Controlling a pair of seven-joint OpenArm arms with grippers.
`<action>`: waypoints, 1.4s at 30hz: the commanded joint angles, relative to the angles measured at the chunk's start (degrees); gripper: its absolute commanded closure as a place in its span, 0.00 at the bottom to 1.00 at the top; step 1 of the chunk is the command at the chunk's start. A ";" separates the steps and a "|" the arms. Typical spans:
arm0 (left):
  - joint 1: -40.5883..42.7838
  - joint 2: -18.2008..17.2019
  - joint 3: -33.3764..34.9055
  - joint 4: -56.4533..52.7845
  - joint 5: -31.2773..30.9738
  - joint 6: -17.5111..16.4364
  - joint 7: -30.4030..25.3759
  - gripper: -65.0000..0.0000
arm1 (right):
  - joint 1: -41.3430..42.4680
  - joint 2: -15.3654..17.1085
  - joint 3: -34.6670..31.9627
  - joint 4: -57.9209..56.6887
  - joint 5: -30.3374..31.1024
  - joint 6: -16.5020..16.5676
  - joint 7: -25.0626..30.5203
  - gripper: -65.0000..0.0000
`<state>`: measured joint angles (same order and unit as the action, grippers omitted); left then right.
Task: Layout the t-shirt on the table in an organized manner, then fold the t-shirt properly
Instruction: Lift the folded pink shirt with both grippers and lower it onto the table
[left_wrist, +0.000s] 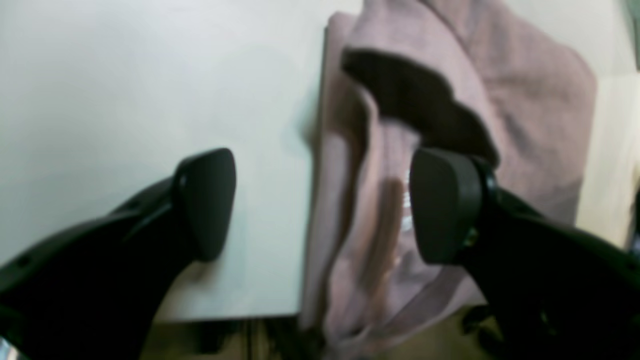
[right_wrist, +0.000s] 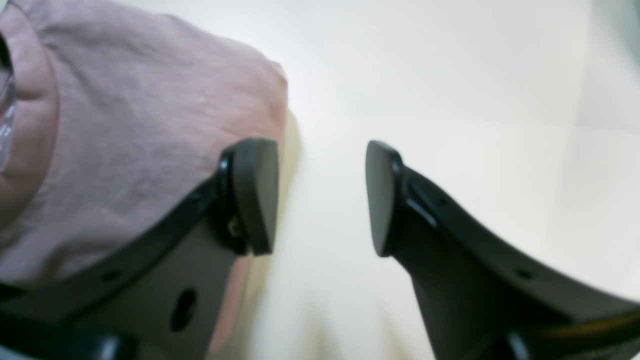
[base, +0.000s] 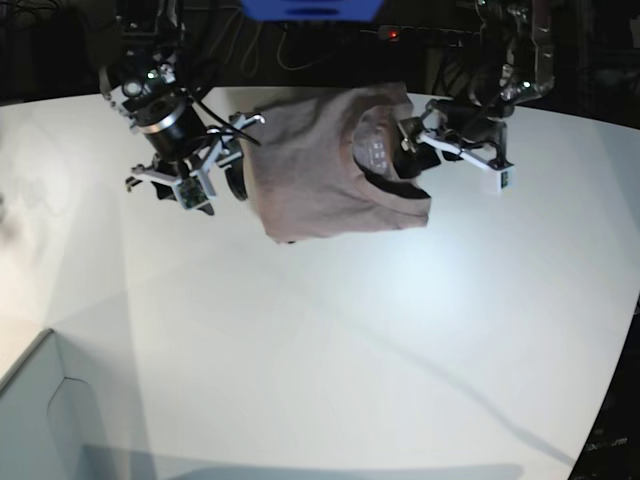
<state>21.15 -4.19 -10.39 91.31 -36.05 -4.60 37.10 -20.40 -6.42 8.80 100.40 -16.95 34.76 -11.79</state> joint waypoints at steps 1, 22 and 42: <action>-0.97 0.54 0.15 -0.63 -0.30 -0.28 -0.14 0.19 | 0.05 0.04 -0.05 0.92 0.91 0.18 1.73 0.56; -8.00 0.54 0.15 -10.12 -0.12 -0.28 7.25 0.99 | 0.32 -0.05 -0.23 0.66 0.91 0.18 1.73 0.56; -12.22 0.54 0.15 -14.87 0.32 -0.28 6.90 1.00 | 0.40 0.04 -0.14 0.66 0.91 0.18 1.73 0.56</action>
<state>8.88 -3.18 -10.28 76.34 -37.78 -6.83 43.57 -20.29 -6.37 8.62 100.22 -16.93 34.81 -11.40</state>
